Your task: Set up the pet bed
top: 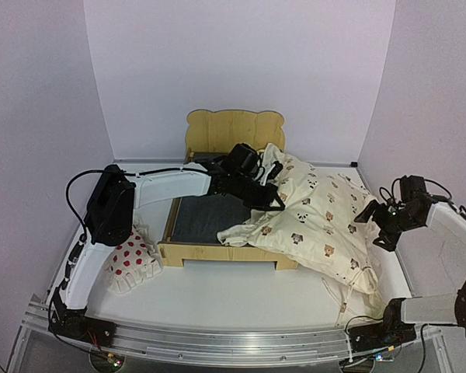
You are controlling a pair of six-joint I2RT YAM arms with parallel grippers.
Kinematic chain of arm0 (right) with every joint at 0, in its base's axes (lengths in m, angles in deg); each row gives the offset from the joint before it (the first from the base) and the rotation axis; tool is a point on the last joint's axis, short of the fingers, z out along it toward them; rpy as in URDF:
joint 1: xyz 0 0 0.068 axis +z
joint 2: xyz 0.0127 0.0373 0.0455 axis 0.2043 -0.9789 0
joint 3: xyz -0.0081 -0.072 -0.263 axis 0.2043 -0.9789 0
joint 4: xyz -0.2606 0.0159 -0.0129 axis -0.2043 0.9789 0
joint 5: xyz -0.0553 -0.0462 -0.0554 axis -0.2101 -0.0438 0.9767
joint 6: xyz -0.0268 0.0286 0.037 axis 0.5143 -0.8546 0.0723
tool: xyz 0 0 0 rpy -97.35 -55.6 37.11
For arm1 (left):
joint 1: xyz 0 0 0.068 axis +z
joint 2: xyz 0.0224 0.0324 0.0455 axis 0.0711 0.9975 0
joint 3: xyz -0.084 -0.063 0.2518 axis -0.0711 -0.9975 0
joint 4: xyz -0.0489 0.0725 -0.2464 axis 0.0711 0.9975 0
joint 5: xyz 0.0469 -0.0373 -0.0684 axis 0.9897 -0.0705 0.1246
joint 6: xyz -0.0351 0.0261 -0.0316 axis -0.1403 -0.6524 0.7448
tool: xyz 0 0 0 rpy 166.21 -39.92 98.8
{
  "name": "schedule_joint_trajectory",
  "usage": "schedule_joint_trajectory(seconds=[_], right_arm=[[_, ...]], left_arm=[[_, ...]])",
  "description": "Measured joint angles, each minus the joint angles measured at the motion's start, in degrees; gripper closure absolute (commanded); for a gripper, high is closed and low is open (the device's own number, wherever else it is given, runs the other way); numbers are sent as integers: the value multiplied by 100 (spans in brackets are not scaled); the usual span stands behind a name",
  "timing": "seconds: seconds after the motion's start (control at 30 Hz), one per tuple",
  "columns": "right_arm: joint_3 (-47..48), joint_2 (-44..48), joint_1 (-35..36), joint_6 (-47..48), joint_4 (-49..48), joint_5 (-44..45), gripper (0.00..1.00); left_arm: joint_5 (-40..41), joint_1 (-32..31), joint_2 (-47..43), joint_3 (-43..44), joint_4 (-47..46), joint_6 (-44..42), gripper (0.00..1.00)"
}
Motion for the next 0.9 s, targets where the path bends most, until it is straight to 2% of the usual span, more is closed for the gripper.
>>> schedule_joint_trajectory(seconds=[0.27, 0.57, 0.67, 0.73, 0.9], right_arm=[[-375, -1153, -994, -206, -1293, -982, 2], [-689, -1963, -1090, -235, -2406, -1403, 4], [-920, -2218, -1091, -355, -3011, -1683, 17], [-1034, -2338, -1100, -483, -3415, -1883, 30], [-1269, -2368, -1103, -792, -4208, -2219, 70]], left_arm=[[193, -10, -99, -210, -62, -23, 100], [250, -14, -99, -228, -54, -65, 100], [257, -14, -99, -228, -51, -106, 100], [281, -14, -99, -228, -45, -133, 100], [351, -17, -99, -228, 1, -152, 100]])
